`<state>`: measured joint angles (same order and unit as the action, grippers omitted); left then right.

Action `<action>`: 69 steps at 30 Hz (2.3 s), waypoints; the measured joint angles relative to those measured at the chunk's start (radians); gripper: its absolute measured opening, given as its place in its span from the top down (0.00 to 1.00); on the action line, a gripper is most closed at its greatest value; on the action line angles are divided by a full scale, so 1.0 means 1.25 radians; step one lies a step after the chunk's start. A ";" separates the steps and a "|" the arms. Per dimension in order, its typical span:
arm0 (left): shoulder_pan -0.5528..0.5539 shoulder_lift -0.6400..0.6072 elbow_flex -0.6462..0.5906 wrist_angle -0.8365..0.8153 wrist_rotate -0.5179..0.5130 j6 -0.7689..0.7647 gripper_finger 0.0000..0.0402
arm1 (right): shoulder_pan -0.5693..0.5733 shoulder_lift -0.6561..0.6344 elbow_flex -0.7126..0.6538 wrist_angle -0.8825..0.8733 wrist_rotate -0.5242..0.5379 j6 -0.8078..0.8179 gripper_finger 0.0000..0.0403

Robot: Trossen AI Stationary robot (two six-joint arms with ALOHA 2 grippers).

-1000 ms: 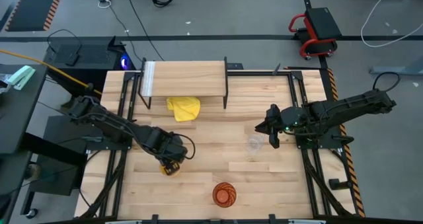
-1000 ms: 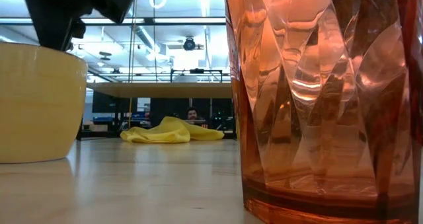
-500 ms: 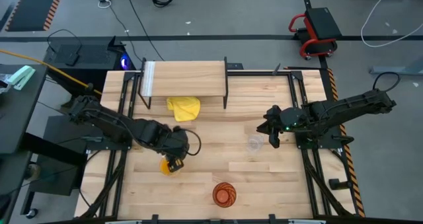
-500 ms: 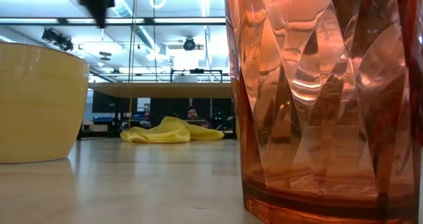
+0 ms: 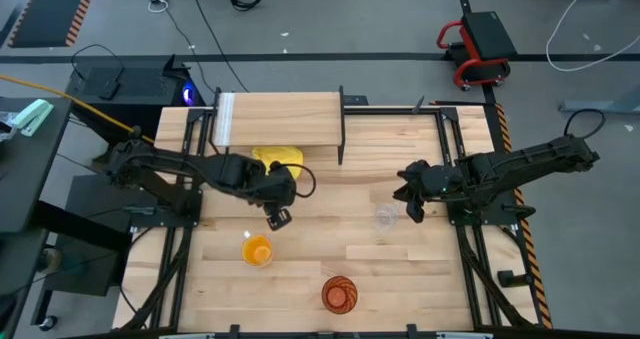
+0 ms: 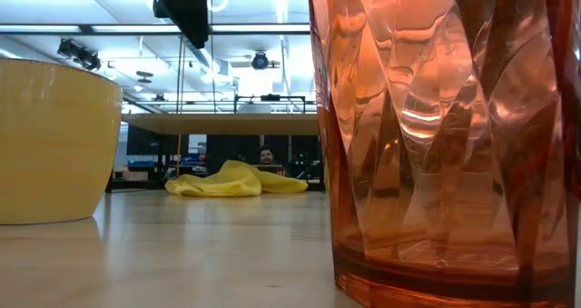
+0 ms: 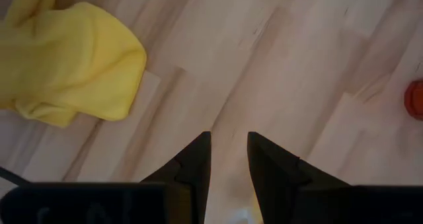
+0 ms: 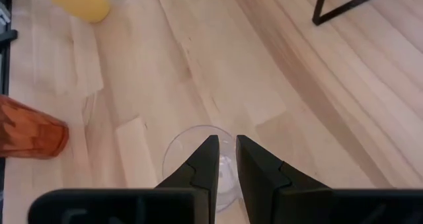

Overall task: Stack small to large cups/mugs on shelf
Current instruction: Put the orange cup on the shelf

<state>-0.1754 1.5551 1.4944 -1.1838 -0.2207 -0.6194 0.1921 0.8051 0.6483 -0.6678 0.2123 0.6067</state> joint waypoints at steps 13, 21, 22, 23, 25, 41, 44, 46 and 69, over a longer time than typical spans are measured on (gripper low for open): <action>0.003 0.000 0.000 -0.001 0.000 0.030 0.73 | 0.001 0.000 0.000 -0.074 0.000 0.159 0.85; 0.003 0.000 0.000 -0.001 0.000 0.032 0.73 | 0.001 0.000 0.000 -0.193 0.001 0.266 0.85; 0.003 0.000 0.000 -0.001 0.000 0.032 0.73 | 0.002 0.000 0.000 -0.203 0.001 0.279 0.85; 0.003 0.000 0.000 -0.001 0.000 0.032 0.73 | 0.005 0.000 0.000 -0.212 0.001 0.294 0.85; 0.003 0.000 0.000 -0.001 0.000 0.032 0.73 | 0.017 0.000 0.000 -0.228 0.001 0.316 0.85; 0.003 0.000 0.000 0.000 -0.003 0.029 0.73 | 0.167 0.001 0.000 -0.224 0.004 0.403 0.85; 0.003 0.000 0.000 0.000 -0.003 0.030 0.73 | 0.219 0.010 0.000 -0.211 -0.039 0.431 0.85; 0.003 0.000 0.000 0.000 -0.003 0.030 0.73 | 0.252 0.025 0.000 -0.211 -0.042 0.469 0.85; 0.003 0.000 0.000 0.001 -0.003 0.030 0.73 | 0.381 0.210 0.000 0.123 -0.053 0.373 0.85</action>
<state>-0.1711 1.5551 1.4940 -1.1820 -0.2241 -0.5818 0.6685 1.0681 0.6483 -0.5144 0.1464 1.0734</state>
